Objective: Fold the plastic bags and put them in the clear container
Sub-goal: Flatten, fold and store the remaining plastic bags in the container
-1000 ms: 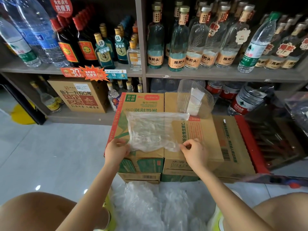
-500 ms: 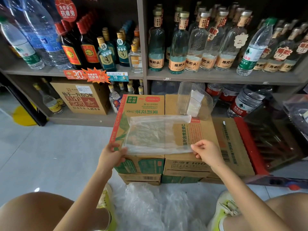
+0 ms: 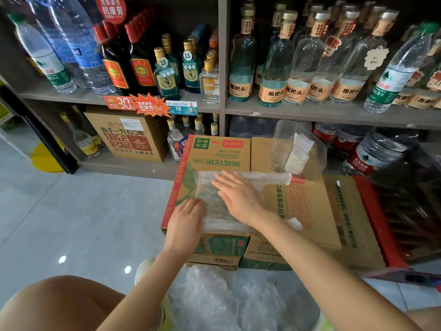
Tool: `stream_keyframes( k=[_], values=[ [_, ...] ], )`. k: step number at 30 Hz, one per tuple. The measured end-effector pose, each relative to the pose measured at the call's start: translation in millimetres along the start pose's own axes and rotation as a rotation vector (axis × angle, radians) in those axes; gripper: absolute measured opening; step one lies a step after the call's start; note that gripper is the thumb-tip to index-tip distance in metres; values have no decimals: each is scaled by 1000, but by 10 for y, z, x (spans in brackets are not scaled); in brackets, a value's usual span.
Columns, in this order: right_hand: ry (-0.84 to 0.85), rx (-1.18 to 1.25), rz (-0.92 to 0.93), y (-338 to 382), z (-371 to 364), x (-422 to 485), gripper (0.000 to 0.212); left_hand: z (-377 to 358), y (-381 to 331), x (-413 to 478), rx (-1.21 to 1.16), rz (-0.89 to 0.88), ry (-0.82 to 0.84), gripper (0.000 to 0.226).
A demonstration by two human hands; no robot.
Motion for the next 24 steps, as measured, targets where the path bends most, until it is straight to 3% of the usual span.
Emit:
stream_keyframes(
  k=[4,8,14,19,22,24],
  values=[
    [172,-53,116,13,-224,397,46,-79,229,-36,139,-64,71,43],
    [303,-87,80,-68,-365,579,52,-151,326,-100,187,-136,163,48],
    [300,-115,40,-144,-405,693,61,-88,346,-135,181,-8,219,47],
    [69,-92,-101,-222,-249,393,61,39,315,-51,15,75,93,49],
    [107,-134,-179,-182,-242,138,64,22,205,257,-31,62,49,53],
    [178,-157,-199,-170,-300,78,73,-84,103,488,51,30,153,64]
  ],
)
Point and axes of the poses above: each hand's wrist, its own x-axis towards the middle knuckle, its own z-axis out of the back of the hand, y = z × x, the point moved 1 cm from there along x, towards the middle knuckle, and after that the axes turned 9 degrees about z, right-handed, at the moved point
